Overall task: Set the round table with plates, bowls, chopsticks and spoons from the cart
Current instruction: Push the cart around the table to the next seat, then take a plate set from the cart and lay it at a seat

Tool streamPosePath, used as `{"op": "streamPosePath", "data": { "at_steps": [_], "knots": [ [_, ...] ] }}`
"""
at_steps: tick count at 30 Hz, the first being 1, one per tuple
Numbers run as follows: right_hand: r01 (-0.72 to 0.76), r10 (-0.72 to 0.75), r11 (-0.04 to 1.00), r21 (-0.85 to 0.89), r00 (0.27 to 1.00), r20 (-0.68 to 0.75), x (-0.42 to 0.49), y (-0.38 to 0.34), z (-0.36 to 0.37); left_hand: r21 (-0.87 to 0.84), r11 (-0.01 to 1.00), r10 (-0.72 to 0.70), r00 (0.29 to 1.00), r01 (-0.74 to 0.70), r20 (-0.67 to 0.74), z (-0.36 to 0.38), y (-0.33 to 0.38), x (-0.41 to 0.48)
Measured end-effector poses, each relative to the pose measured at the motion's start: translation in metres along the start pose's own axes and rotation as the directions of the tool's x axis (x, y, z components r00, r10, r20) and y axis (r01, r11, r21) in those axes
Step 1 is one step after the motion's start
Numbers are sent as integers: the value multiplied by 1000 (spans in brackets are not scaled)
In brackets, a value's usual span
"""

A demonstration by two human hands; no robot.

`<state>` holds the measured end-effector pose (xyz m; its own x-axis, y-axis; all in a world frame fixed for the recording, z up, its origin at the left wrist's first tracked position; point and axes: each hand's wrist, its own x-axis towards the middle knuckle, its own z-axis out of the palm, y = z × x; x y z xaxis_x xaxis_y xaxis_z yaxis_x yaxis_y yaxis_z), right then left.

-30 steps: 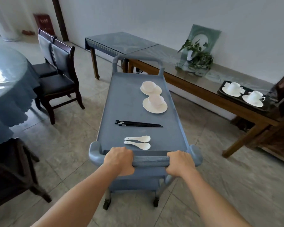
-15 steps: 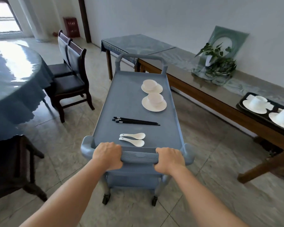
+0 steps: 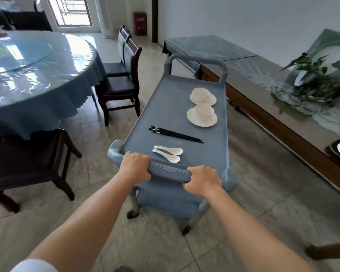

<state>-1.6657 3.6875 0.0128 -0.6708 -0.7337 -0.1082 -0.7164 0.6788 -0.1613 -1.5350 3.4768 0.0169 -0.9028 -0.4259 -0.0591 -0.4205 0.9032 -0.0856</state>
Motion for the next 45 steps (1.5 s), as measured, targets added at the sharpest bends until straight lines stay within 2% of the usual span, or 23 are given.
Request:
{"op": "streamPosePath", "data": {
  "at_steps": [3,5,7,9,10,13,15,19,22,25,28,32,35,39,42,45],
  "knots": [
    [-7,2,1000,21,981,192,7,7,-10,-36,999,-4,1000,4,21,1,7,2],
    [-92,16,982,164,912,411,16,11,-25,-35,999,-15,995,18,96,-6,8,4],
    [-202,11,932,302,847,532,25,11,-37,-110,993,-24,972,51,235,-18,6,8],
    [-276,38,885,375,845,533,34,7,-40,-310,942,6,916,130,401,-32,0,16],
    [-266,39,889,372,854,519,38,2,-36,-422,887,25,895,185,445,-38,-4,19],
    [-129,-32,947,294,873,486,53,-19,-21,-611,741,-16,918,277,396,-44,-18,27],
    [-65,-82,953,295,884,460,64,-36,-14,-589,760,-71,935,277,349,-44,-24,33],
    [11,-147,959,283,874,463,95,-66,-8,-392,907,-44,960,155,278,-45,-34,54],
    [56,-142,977,206,891,432,135,-82,1,-161,982,-48,954,99,296,-41,-54,81],
    [-3,-48,994,108,883,467,182,-92,19,-79,996,-16,925,50,380,-30,-83,118],
    [-95,59,994,61,893,445,234,-105,31,-75,997,45,910,-16,412,-13,-121,167],
    [-258,189,950,179,925,331,305,-144,42,-103,982,187,895,-159,404,9,-183,230],
    [-423,327,885,193,861,390,336,-177,59,-134,958,287,863,-254,416,22,-229,268],
    [-536,445,839,91,773,452,351,-198,66,-110,907,410,795,-406,447,24,-267,317],
    [-603,511,794,77,731,453,355,-201,67,-125,870,486,787,-477,381,24,-264,357],
    [-657,558,750,81,693,456,356,-206,68,-110,789,608,740,-605,286,30,-246,385]
  ]
}}
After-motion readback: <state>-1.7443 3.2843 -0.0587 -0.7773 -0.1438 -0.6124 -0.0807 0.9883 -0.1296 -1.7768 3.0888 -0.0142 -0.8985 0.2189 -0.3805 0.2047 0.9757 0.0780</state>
